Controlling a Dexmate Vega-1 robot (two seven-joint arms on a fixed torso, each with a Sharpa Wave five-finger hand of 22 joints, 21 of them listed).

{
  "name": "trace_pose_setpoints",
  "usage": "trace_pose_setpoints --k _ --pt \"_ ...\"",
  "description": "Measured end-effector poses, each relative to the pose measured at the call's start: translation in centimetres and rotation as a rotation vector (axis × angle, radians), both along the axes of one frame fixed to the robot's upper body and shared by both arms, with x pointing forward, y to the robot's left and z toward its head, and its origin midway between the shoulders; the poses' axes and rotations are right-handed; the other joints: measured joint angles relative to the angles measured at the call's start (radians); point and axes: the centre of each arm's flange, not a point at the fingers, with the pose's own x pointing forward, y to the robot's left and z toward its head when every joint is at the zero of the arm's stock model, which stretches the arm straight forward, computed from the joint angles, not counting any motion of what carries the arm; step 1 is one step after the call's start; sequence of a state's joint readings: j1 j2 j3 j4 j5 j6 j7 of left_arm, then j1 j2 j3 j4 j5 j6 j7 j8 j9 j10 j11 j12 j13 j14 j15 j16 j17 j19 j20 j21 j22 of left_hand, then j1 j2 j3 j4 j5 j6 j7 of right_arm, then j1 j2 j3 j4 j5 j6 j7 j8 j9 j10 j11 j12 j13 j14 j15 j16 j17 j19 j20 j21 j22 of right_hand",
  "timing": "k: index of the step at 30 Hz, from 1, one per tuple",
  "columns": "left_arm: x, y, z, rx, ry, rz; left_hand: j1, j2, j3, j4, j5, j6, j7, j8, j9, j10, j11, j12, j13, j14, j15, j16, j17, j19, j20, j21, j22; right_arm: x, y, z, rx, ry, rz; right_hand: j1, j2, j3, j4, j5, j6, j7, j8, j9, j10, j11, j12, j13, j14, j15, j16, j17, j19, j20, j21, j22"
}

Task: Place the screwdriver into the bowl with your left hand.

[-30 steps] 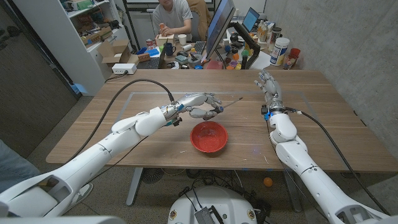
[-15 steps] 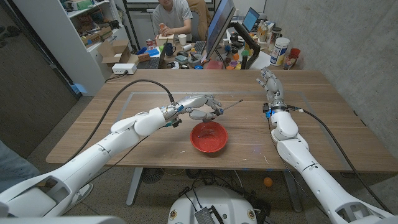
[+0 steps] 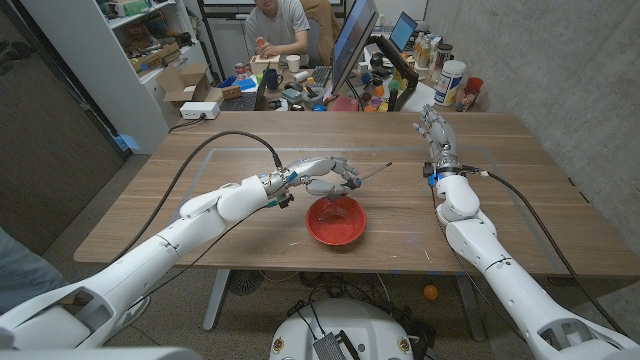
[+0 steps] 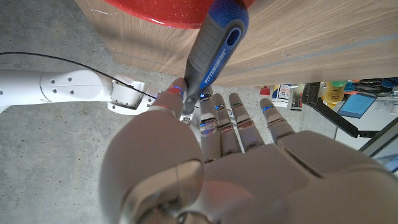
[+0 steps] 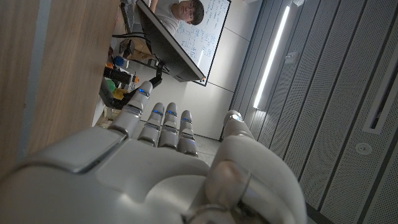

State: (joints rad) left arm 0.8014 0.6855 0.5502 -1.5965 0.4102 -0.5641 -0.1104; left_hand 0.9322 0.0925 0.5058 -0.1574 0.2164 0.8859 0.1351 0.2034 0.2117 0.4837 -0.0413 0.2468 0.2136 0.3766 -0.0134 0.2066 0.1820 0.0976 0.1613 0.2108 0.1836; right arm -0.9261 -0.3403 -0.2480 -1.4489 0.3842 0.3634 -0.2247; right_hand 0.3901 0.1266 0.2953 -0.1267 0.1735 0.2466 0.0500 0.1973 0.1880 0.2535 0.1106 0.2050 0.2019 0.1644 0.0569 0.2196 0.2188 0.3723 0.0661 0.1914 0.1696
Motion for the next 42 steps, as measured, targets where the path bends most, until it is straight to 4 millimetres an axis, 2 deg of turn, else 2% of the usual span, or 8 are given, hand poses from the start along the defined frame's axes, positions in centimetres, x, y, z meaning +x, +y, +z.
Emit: trace_pose_setpoints --k 6,27,39,42 --pt "-0.1 -0.3 -0.3 0.003 0.014 -0.006 0.000 0.000 0.000 0.000 0.000 0.000 0.000 -0.003 0.000 0.000 0.000 0.000 0.003 0.000 0.000 0.000 0.000 0.000 0.000 0.000 0.000 0.1 0.1 0.3 -0.002 -0.003 0.000 0.000 0.000 0.000 0.000 0.000 0.000 0.000 0.000 0.000 0.000 0.000 0.000 0.000 0.000 0.000 0.000 0.000 -0.007 0.007 0.000 0.000" --pt "-0.6 -0.6 -0.7 0.078 0.027 -0.030 0.000 0.000 -0.007 0.001 -0.004 -0.005 -0.005 0.001 0.000 -0.006 -0.006 -0.009 0.003 -0.004 0.003 0.000 0.000 -0.002 -0.002 0.000 0.000 0.5 0.2 1.0 -0.003 -0.004 -0.011 0.000 0.000 0.000 0.000 0.000 0.000 0.000 0.000 0.000 0.000 0.000 0.000 0.000 0.000 0.000 0.000 0.000 -0.007 0.007 0.000 0.000" --pt "-0.6 0.5 -1.6 0.078 0.075 -0.006 0.001 0.000 -0.009 0.000 -0.007 -0.007 -0.007 0.001 0.000 -0.005 -0.006 -0.009 0.003 -0.004 0.003 0.000 0.000 -0.004 -0.004 0.000 0.000 0.8 0.1 1.6 0.006 0.000 -0.022 0.000 0.000 -0.004 -0.004 0.000 0.004 0.004 0.000 0.000 0.000 0.000 0.000 0.000 0.000 0.000 0.000 0.000 -0.007 0.007 0.000 0.000" --pt "-0.6 0.7 -1.8 0.077 0.085 0.001 0.018 0.009 -0.009 0.000 -0.011 -0.007 -0.007 0.000 0.000 -0.005 -0.006 -0.009 0.003 -0.004 0.003 0.000 0.000 -0.004 -0.004 0.000 0.000 0.9 0.1 1.7 0.007 0.003 -0.022 0.000 0.000 -0.004 -0.004 0.000 0.004 0.004 0.000 0.000 0.000 0.000 0.000 0.000 0.000 0.000 0.000 0.000 -0.007 0.007 0.000 0.000"
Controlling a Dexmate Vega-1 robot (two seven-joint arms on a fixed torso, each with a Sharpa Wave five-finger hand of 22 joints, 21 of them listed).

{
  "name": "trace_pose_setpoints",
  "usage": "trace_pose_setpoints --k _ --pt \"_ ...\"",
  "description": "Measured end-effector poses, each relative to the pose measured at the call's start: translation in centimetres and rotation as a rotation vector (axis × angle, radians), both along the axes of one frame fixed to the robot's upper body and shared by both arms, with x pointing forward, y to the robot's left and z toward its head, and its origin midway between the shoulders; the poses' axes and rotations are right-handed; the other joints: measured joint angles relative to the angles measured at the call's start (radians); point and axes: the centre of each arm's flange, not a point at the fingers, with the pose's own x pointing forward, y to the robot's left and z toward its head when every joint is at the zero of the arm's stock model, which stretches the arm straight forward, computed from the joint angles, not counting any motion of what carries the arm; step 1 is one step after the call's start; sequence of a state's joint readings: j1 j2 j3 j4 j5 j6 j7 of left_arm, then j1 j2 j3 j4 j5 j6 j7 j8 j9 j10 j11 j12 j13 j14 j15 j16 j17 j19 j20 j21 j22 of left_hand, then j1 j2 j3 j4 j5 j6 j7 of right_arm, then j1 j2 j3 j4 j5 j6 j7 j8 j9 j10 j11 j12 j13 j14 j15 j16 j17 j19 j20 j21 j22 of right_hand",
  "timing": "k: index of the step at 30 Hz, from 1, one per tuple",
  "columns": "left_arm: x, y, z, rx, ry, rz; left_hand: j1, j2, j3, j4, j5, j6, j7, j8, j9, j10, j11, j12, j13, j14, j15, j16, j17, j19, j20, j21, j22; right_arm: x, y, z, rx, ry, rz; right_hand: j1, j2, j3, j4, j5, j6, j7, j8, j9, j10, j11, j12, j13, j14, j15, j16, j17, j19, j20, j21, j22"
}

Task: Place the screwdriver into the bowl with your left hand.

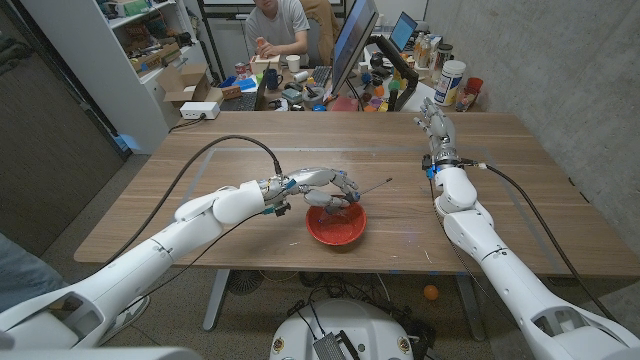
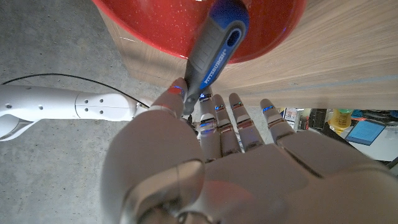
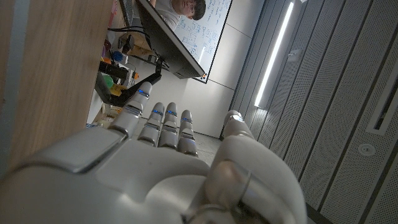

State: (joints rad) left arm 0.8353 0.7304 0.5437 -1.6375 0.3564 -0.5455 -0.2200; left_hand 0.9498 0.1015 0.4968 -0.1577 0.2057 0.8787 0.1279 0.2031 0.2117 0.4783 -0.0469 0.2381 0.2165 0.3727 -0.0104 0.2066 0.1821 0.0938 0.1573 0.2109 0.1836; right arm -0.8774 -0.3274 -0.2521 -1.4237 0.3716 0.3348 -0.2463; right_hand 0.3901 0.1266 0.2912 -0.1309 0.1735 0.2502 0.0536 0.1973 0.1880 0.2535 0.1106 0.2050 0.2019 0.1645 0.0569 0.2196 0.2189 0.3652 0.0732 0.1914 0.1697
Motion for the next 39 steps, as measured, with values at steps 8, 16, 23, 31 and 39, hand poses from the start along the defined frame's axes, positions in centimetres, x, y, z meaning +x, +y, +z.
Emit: trace_pose_setpoints --k 8,16,23,31,39 --pt "-0.2 0.2 -0.5 0.001 0.012 0.010 0.000 0.000 -0.001 -0.001 -0.001 0.000 0.000 -0.003 0.000 0.000 0.000 0.000 0.000 0.000 0.000 0.000 0.000 -0.005 0.005 0.000 0.000 0.2 0.1 0.1 0.000 0.003 0.001 0.000 0.000 0.000 0.000 0.000 0.000 0.000 0.000 0.000 0.000 0.000 0.000 0.000 0.000 0.000 0.000 0.000 0.000 0.000 0.000 0.000" --pt "-0.3 -0.2 -0.8 -0.003 0.017 0.008 -0.001 0.001 -0.004 0.002 -0.002 -0.002 -0.002 -0.002 -0.001 0.000 0.000 0.000 0.000 0.000 0.000 0.000 0.000 -0.005 0.005 0.000 0.000 0.1 0.0 0.1 -0.003 0.002 0.001 0.000 0.000 0.000 0.000 0.000 0.000 0.000 0.000 0.000 0.000 0.000 0.000 0.000 0.000 0.000 0.000 0.000 0.000 0.000 0.000 0.000" --pt "-0.5 -0.7 -1.0 -0.003 0.023 0.004 -0.002 0.002 -0.006 0.001 0.003 -0.002 -0.002 -0.002 0.000 0.002 -0.001 -0.006 0.000 0.000 0.000 0.000 0.000 -0.005 0.005 0.000 0.000 0.0 -0.1 0.1 -0.005 0.000 0.002 0.000 0.000 -0.004 0.004 0.000 0.000 0.000 0.000 0.000 0.000 0.000 0.000 0.000 0.000 0.000 0.000 0.000 0.000 0.000 0.000 0.000" --pt "-0.6 -1.2 -1.4 0.008 0.035 0.002 -0.002 0.002 -0.008 0.000 0.003 -0.002 -0.002 -0.002 0.000 0.002 -0.001 -0.006 0.000 -0.003 0.003 0.000 0.000 -0.008 0.003 0.000 0.000 -0.1 -0.3 0.1 -0.007 0.000 0.003 -0.005 -0.005 -0.004 0.004 0.000 0.000 0.000 0.000 0.000 0.000 0.000 0.000 0.000 0.000 0.000 0.000 0.000 0.000 0.000 0.000 0.000" --pt "-0.6 -1.4 -1.4 0.025 0.041 0.008 0.000 0.000 -0.043 0.002 0.003 0.004 0.004 0.009 -0.001 -0.010 -0.014 -0.021 0.000 -0.037 0.017 -0.015 -0.001 -0.036 0.000 -0.008 0.000 0.0 -0.4 0.1 -0.004 0.001 0.006 -0.005 -0.005 -0.004 0.004 0.000 0.000 0.000 0.000 0.000 0.000 0.000 0.000 0.000 0.000 0.000 0.000 0.000 0.000 0.000 0.000 0.000"
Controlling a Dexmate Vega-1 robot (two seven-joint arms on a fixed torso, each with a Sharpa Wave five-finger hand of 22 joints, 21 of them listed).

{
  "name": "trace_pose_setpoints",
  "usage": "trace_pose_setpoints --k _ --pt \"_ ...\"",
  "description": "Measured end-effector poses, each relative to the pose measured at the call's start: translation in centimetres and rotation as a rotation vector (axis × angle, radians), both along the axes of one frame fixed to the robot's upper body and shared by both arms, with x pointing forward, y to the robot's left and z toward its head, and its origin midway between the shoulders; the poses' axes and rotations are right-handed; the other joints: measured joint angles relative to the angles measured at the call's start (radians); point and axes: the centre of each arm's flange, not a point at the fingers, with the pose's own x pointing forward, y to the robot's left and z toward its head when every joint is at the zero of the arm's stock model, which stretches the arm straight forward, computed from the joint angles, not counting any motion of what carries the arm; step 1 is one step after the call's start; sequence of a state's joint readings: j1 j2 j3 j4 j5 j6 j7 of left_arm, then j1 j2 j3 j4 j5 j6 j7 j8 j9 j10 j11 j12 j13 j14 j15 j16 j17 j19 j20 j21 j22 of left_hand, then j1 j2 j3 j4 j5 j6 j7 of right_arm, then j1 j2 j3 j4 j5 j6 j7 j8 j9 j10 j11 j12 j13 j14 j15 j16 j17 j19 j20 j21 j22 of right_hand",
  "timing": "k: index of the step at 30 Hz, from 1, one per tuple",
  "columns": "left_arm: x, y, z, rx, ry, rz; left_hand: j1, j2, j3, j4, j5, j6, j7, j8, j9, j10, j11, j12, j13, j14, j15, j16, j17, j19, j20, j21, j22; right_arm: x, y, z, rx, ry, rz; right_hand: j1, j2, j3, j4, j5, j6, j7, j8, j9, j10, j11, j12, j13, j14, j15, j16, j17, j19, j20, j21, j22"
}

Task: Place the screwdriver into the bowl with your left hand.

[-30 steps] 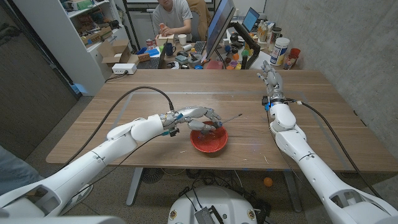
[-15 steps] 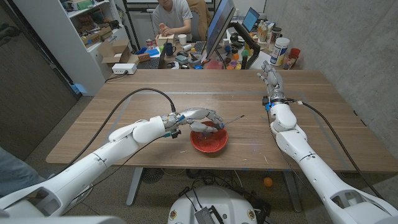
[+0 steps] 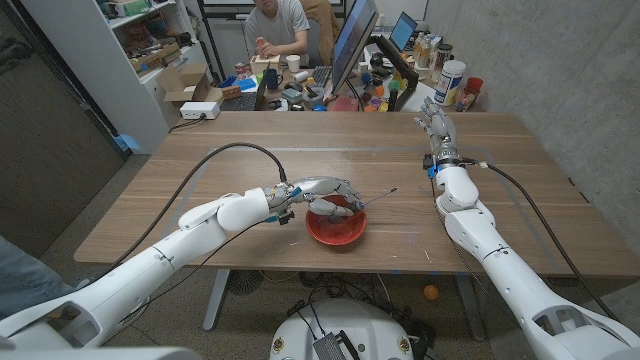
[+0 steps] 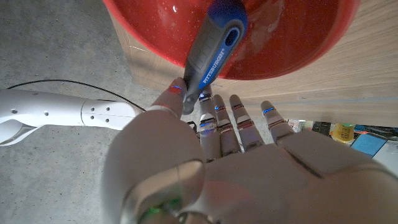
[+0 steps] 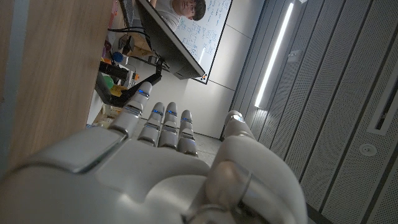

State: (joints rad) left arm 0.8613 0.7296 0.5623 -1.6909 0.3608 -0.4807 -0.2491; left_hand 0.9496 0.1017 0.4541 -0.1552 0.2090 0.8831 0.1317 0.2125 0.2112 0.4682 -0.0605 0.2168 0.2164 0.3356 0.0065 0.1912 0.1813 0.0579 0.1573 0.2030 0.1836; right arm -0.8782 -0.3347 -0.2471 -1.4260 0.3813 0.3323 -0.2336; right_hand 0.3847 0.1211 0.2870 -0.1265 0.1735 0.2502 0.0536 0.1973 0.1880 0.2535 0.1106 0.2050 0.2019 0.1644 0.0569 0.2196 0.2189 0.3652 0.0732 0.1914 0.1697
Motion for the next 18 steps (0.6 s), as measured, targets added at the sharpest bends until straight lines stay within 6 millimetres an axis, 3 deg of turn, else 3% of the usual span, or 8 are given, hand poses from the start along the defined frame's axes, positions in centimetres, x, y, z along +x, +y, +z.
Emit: trace_pose_setpoints --k 4,8,18 --pt "0.02 -0.02 0.09 0.011 0.000 0.004 -0.007 -0.008 -0.014 0.007 -0.007 -0.015 -0.044 -0.027 -0.003 -0.010 -0.028 -0.009 0.001 -0.019 0.014 0.000 0.000 -0.013 0.006 0.000 0.000 0.08 -0.02 0.02 0.002 0.001 0.000 0.000 0.000 0.000 0.000 0.000 0.000 0.000 0.000 0.000 0.000 0.000 0.000 0.000 0.000 0.000 0.000 0.000 0.000 0.000 0.000 0.000" --pt "0.08 0.04 0.19 0.018 0.000 0.008 -0.030 -0.029 -0.017 0.011 -0.007 -0.024 -0.092 -0.032 -0.003 -0.048 -0.015 -0.014 0.005 -0.036 0.022 0.000 0.003 -0.019 0.012 0.000 0.000 0.17 -0.02 -0.03 0.005 0.003 0.001 0.000 0.000 0.000 0.000 0.000 0.000 0.000 0.000 0.000 0.000 0.000 0.000 0.000 0.004 0.004 0.000 0.000 0.000 0.000 0.000 0.000" --pt "0.21 0.15 0.37 0.027 0.001 0.014 -0.071 -0.026 -0.021 0.016 -0.006 -0.107 -0.106 -0.039 -0.001 -0.087 0.007 -0.014 0.010 -0.064 0.043 0.000 0.003 -0.036 0.029 -0.004 0.000 0.28 -0.01 -0.15 0.010 0.009 0.002 0.000 0.000 0.000 0.000 0.000 0.000 0.000 0.000 0.000 0.006 0.006 0.000 0.000 0.006 0.006 0.000 0.000 0.000 0.000 0.000 0.000"
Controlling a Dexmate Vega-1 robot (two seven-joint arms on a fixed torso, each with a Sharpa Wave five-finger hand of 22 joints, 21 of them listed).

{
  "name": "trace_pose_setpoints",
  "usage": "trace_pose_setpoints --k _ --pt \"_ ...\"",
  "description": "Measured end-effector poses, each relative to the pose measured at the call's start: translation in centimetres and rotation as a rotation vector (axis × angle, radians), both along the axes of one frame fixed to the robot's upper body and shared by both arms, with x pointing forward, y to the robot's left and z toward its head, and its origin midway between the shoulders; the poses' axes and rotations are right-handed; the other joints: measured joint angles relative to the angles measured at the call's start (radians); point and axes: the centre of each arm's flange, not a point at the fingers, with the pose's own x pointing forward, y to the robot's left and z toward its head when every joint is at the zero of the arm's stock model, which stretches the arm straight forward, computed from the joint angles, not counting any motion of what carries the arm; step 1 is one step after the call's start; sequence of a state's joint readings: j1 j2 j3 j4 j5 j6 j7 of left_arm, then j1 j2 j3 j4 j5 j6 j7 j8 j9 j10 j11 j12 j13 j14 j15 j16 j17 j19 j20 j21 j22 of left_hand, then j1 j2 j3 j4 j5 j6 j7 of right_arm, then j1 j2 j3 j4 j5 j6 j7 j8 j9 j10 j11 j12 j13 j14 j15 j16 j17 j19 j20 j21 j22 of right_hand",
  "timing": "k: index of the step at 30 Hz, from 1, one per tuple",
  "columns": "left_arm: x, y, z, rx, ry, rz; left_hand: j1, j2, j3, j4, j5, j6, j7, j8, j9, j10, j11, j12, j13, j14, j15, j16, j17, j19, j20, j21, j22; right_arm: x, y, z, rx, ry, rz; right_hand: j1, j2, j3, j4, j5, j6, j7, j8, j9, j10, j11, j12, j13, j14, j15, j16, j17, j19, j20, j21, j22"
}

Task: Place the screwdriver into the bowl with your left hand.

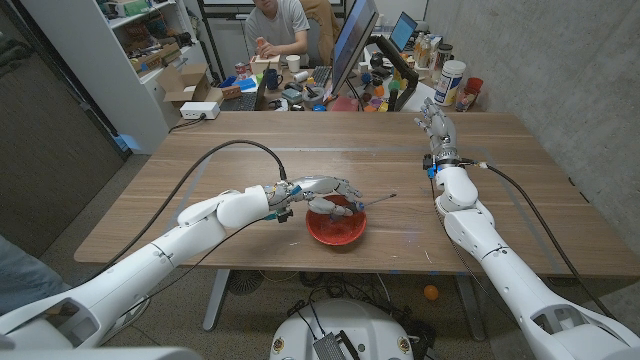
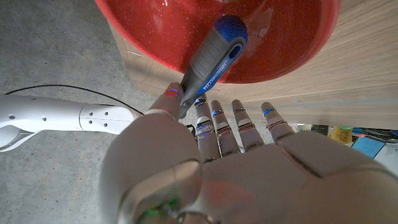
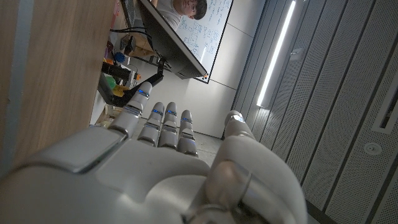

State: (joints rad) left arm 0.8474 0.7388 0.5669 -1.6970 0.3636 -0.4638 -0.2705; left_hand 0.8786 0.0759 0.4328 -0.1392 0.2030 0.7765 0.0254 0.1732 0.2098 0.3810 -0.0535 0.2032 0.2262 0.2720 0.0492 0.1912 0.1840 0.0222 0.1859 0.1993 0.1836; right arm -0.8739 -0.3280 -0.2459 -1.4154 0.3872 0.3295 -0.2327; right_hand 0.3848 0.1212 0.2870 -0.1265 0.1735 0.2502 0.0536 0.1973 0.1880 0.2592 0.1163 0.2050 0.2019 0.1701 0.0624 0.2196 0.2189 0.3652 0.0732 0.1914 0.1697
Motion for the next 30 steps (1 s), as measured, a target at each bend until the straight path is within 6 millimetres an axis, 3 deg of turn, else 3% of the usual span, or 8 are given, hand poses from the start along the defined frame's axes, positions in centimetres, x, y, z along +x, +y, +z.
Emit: trace_pose_setpoints --k 10,30 --pt "0.03 0.07 0.16 0.001 0.001 0.000 -0.037 -0.007 -0.001 0.002 0.000 -0.123 -0.001 0.000 -0.001 -0.052 0.020 0.000 0.009 -0.029 0.019 0.000 0.005 -0.015 0.015 0.000 0.000 0.05 0.05 -0.03 0.001 0.003 0.001 0.000 0.000 0.000 0.000 0.000 0.000 0.000 0.000 0.000 0.000 0.000 0.000 0.000 0.000 0.000 0.000 0.000 0.000 0.000 0.000 0.000" --pt "0.46 0.58 0.65 -0.039 0.002 0.015 -0.057 -0.004 -0.004 0.004 0.000 -0.134 -0.004 0.008 -0.001 -0.059 0.016 0.006 0.009 -0.039 0.019 0.000 0.005 -0.021 0.021 0.000 0.000 0.20 0.39 0.28 -0.011 0.004 0.003 0.000 0.000 0.000 0.000 0.000 0.002 -0.002 0.000 0.000 0.000 0.000 0.000 0.000 0.000 0.000 0.000 0.000 0.000 0.000 0.000 0.000"
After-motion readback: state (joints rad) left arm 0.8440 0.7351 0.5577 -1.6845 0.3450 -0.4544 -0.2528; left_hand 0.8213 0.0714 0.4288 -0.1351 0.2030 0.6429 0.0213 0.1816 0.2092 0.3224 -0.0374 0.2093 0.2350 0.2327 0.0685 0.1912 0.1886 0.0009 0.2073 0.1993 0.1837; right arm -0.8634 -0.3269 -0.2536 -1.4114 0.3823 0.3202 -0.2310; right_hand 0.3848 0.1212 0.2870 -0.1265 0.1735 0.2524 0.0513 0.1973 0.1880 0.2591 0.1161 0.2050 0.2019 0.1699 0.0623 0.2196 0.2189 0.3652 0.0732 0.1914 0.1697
